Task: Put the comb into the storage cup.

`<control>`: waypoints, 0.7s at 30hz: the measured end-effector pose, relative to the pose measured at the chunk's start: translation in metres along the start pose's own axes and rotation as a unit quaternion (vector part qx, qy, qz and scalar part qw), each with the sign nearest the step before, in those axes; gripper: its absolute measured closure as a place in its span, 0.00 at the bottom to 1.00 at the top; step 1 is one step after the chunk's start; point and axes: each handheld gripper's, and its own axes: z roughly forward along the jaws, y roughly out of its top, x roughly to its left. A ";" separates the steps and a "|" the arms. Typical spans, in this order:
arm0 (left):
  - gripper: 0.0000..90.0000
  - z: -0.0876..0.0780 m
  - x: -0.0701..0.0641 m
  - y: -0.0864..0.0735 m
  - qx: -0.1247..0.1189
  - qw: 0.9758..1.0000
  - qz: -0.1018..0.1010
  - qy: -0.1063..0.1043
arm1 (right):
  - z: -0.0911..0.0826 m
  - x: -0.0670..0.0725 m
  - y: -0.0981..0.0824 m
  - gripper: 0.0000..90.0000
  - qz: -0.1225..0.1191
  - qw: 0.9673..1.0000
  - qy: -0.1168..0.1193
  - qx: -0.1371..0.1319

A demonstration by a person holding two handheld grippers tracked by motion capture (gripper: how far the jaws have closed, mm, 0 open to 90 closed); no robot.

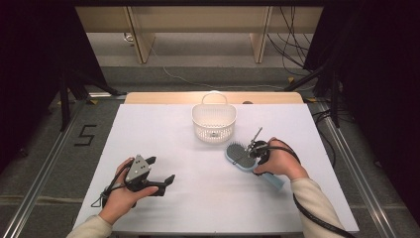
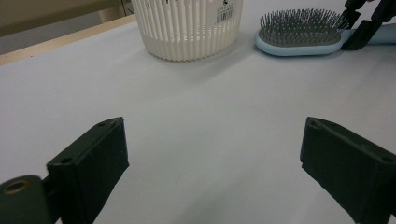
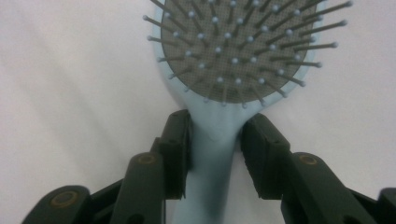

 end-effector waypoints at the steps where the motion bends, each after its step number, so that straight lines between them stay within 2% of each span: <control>1: 0.08 0.000 0.000 0.000 -0.001 1.000 0.000 0.000 | 0.000 0.000 0.000 0.71 0.000 1.000 0.000 0.000; 5: 0.08 0.000 0.000 0.000 0.000 1.000 0.000 0.000 | 0.000 0.002 0.001 0.77 0.005 1.000 0.001 0.003; 14: 0.08 0.000 0.000 0.000 -0.002 1.000 -0.001 0.000 | 0.000 0.002 0.000 0.78 0.005 1.000 0.001 0.001; 21: 0.08 0.000 0.000 0.000 -0.002 1.000 -0.001 0.000 | -0.001 0.001 -0.004 0.78 -0.003 1.000 0.007 -0.015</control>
